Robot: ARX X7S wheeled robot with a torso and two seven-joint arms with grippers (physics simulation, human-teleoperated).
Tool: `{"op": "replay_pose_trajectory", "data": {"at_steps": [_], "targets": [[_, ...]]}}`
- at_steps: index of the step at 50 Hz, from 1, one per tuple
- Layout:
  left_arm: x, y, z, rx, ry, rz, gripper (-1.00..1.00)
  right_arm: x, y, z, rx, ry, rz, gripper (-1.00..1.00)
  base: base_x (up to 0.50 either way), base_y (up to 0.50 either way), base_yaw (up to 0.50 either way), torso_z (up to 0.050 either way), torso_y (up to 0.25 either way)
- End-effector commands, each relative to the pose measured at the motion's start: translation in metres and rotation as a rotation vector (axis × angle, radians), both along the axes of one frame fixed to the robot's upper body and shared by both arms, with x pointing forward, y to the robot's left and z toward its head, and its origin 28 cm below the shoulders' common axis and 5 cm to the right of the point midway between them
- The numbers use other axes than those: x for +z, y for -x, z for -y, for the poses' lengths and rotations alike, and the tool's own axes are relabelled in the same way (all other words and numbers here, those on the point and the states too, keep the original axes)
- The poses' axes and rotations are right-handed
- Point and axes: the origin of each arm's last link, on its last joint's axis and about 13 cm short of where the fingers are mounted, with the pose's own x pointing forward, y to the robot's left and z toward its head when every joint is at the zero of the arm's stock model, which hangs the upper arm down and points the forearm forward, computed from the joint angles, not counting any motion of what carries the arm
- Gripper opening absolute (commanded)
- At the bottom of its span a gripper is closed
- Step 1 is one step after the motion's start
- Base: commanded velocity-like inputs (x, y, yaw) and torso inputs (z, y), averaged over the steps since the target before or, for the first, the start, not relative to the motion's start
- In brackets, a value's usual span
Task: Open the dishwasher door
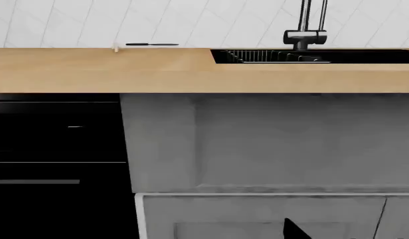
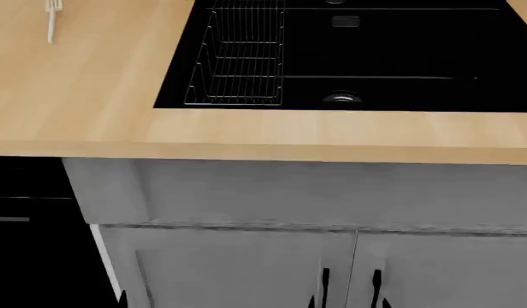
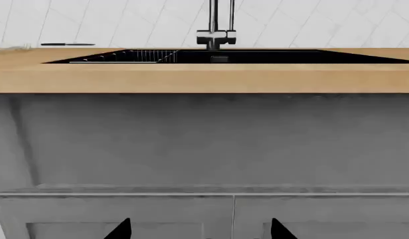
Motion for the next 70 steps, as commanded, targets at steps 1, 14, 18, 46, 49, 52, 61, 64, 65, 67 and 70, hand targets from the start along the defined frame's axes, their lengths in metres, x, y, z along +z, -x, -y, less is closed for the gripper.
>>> {"op": "replay_pose_trajectory", "data": {"at_steps": [1,14,18,46,49,52,61,64,65,67,70], "targets": [[-0.0004,-0.0002,0.0002,0.000,0.000,0.000,1.00,-0.0008,-0.0002,-0.0004,0.000,0.000,0.000,1.00,0.00,0.00,0.00,0.000,0.000],[-0.0004,0.0037,-0.0003,0.003,-0.023,-0.001,1.00,-0.0036,0.0063,-0.0048,0.053,0.052,0.016,1.00,0.00,0.00,0.00,0.000,0.000],[0.0014,0.0040,-0.0013,-0.012,-0.008,0.029,1.00,-0.0036,0.0065,-0.0044,0.054,0.049,0.014,1.00,0.00,0.23,0.00,0.000,0.000],[0.0041,0.0033,-0.0009,-0.024,-0.001,0.036,1.00,0.0023,0.0068,-0.0065,0.068,0.026,0.025,1.00,0.00,0.49,0.00,0.000,0.000],[0.0030,0.0041,-0.0008,-0.023,0.006,0.032,1.00,0.0018,0.0072,-0.0065,0.067,0.025,0.023,1.00,0.00,0.49,0.00,0.000,0.000],[0.0026,0.0040,-0.0009,-0.011,0.001,0.028,1.00,0.0024,0.0077,-0.0059,0.061,0.026,0.030,1.00,0.00,0.44,0.00,0.000,0.000],[0.0017,0.0030,-0.0011,0.004,0.018,0.018,1.00,0.0026,0.0081,-0.0040,0.045,0.015,0.042,1.00,0.00,0.03,0.00,0.000,0.000],[0.0038,0.0031,-0.0013,0.012,0.019,0.021,1.00,0.0041,0.0088,-0.0049,0.048,0.012,0.044,1.00,0.00,0.00,0.00,-0.037,0.000],[0.0041,0.0032,-0.0009,0.006,0.015,0.018,1.00,0.0032,0.0085,-0.0050,0.050,0.012,0.044,1.00,0.00,0.00,0.00,-0.050,0.000],[0.0037,0.0029,-0.0009,0.009,0.012,0.011,1.00,0.0038,0.0085,-0.0054,0.052,0.012,0.045,1.00,0.00,0.00,0.00,-0.050,0.000],[0.0019,0.0021,-0.0016,0.018,0.016,0.011,1.00,0.0043,0.0087,-0.0055,0.052,0.012,0.046,1.00,0.00,0.00,0.00,-0.050,0.000]]}}
